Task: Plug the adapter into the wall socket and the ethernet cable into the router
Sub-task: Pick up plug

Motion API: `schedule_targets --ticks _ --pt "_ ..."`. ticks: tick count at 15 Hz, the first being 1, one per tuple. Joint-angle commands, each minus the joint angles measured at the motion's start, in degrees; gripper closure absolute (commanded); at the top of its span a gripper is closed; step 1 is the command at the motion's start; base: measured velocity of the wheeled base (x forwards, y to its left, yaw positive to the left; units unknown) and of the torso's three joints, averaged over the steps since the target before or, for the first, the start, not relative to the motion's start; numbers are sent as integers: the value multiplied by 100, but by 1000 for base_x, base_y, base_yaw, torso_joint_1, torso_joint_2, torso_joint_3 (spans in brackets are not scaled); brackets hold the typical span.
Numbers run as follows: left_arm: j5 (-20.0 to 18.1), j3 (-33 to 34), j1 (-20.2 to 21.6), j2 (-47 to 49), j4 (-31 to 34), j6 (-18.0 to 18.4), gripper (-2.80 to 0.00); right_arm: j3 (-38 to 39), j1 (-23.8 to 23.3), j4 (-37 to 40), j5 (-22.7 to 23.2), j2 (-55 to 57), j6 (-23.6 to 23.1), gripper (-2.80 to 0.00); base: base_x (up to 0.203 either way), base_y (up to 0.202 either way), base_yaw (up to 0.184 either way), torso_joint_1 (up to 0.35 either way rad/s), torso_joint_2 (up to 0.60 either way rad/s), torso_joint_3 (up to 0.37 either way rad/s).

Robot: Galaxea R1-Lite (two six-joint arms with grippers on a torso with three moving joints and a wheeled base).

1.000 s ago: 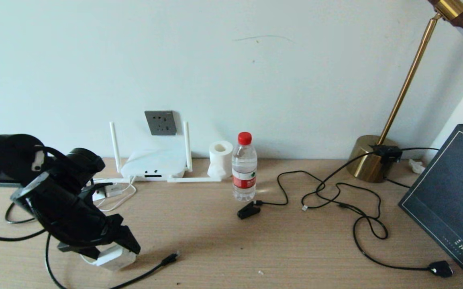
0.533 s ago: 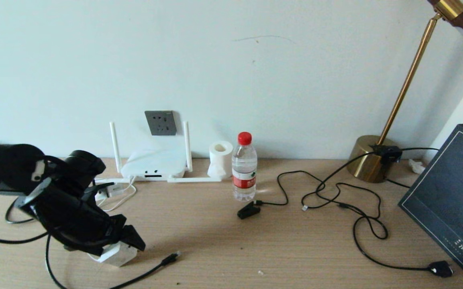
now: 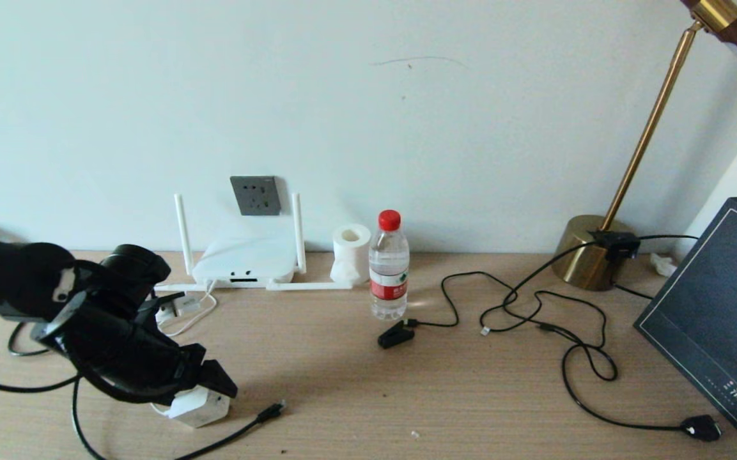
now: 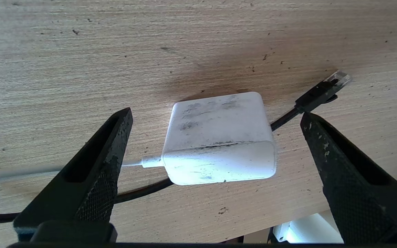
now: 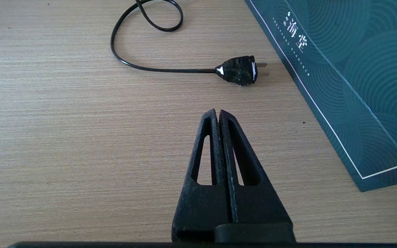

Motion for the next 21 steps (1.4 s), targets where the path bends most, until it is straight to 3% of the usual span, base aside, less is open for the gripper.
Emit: schedule_targets --ticks 1,6,8,12,15,18,21 --pt "-7 -19 -1 -71 16 -8 -280 0 -1 -2 0 2 -2 0 0 0 0 0 0 0" --pt "139 -97 -1 -138 -364 35 -280 0 -1 -2 0 6 -2 0 0 0 0 0 0 0" --pt "198 -196 -3 -350 -497 325 -280 0 -1 -2 0 6 -2 0 0 0 0 0 0 0" --pt "174 -103 -23 -995 -624 1999 -280 0 -1 -2 0 6 -2 0 0 0 0 0 0 0" --pt "82 373 -52 -1229 -1470 3256 -280 0 -1 -2 0 6 -2 0 0 0 0 0 0 0" --pt "-328 1091 -109 -1512 -2118 4527 -280 0 -1 -2 0 6 -2 0 0 0 0 0 0 0" --pt "-867 1770 -86 -1714 -2288 5713 -280 0 -1 -2 0 6 -2 0 0 0 0 0 0 0"
